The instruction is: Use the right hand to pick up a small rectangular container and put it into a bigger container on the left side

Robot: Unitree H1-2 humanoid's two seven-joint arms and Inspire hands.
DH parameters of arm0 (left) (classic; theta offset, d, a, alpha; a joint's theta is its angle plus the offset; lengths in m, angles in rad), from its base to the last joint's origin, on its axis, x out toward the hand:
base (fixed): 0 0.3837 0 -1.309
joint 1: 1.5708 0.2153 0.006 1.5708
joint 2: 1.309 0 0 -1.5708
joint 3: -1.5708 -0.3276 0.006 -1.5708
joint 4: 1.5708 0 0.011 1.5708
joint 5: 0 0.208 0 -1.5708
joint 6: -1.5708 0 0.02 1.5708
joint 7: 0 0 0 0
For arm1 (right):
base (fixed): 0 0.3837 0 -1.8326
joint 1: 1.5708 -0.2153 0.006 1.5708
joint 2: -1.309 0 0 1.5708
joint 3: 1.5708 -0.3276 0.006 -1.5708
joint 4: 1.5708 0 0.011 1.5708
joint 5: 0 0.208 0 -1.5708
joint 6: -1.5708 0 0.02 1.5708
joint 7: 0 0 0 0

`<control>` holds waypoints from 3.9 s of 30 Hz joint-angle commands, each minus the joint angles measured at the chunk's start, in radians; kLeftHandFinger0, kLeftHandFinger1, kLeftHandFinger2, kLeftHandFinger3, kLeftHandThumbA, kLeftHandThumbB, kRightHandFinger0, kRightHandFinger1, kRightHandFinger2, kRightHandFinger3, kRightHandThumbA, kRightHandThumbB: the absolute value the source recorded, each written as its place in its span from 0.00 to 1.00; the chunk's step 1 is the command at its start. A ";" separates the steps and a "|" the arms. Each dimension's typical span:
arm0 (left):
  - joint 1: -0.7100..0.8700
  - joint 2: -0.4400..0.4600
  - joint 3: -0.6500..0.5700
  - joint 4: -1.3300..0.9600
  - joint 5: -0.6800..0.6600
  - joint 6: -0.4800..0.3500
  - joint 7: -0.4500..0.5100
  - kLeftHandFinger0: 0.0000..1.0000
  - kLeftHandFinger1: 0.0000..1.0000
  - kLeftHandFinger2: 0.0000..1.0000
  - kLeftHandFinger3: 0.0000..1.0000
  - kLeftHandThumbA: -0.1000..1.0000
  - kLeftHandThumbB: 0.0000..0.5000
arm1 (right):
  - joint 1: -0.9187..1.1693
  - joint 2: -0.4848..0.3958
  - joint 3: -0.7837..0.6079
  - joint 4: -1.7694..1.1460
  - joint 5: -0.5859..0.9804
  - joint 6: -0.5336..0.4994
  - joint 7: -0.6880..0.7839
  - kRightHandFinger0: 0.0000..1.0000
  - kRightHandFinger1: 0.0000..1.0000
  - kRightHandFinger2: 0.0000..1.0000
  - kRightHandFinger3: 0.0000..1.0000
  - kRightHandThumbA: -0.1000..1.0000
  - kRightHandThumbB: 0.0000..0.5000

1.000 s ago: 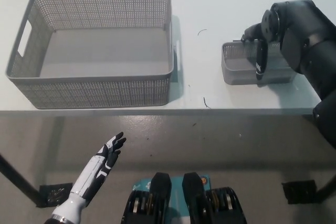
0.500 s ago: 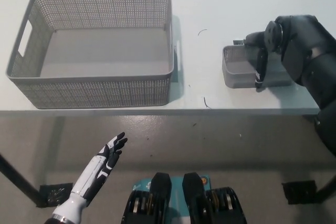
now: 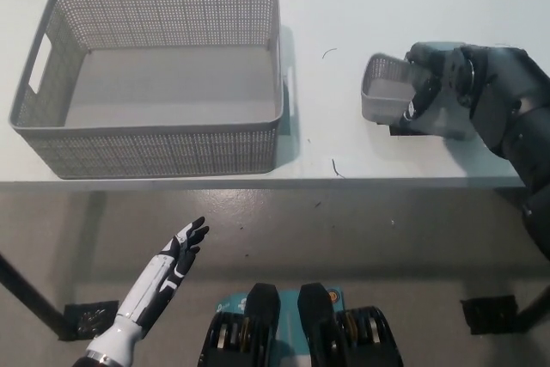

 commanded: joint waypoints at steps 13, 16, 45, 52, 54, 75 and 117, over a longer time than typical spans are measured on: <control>-0.026 0.015 0.003 -0.015 0.012 -0.037 -0.006 1.00 1.00 1.00 1.00 1.00 0.62 | -0.380 -0.055 -0.150 -0.179 0.036 -0.167 -0.211 0.05 0.52 0.92 1.00 0.00 0.33; -0.022 0.015 0.001 -0.014 0.008 -0.035 -0.010 1.00 1.00 1.00 1.00 1.00 0.62 | -0.404 -0.020 -0.141 -0.189 0.020 -0.185 -0.199 0.02 0.49 0.86 0.87 0.00 0.37; -0.018 -0.001 -0.013 -0.025 0.001 -0.009 -0.039 1.00 1.00 1.00 1.00 1.00 0.65 | -0.362 0.420 -0.095 -0.007 -0.011 -0.096 -0.266 0.00 0.31 0.62 0.45 0.00 0.43; -0.031 0.000 -0.018 -0.030 0.002 -0.018 -0.049 1.00 1.00 1.00 1.00 1.00 0.59 | -0.309 0.441 -0.070 0.012 -0.021 -0.051 -0.179 0.21 0.52 0.78 0.91 0.04 0.46; -0.030 0.002 -0.017 -0.037 0.010 -0.016 -0.045 1.00 1.00 1.00 1.00 1.00 0.59 | -0.312 0.443 -0.075 0.018 -0.008 -0.039 -0.095 1.00 1.00 1.00 1.00 0.35 0.71; -0.039 0.003 -0.023 -0.040 0.018 -0.016 -0.052 1.00 1.00 1.00 1.00 1.00 0.58 | -0.436 0.313 -0.162 -0.028 0.058 -0.120 -0.139 1.00 1.00 1.00 1.00 0.85 1.00; -0.087 0.000 -0.021 0.047 0.029 -0.072 -0.044 1.00 1.00 1.00 1.00 1.00 0.55 | 1.260 0.118 -0.322 -2.010 0.077 -0.463 -0.465 1.00 1.00 1.00 1.00 1.00 0.26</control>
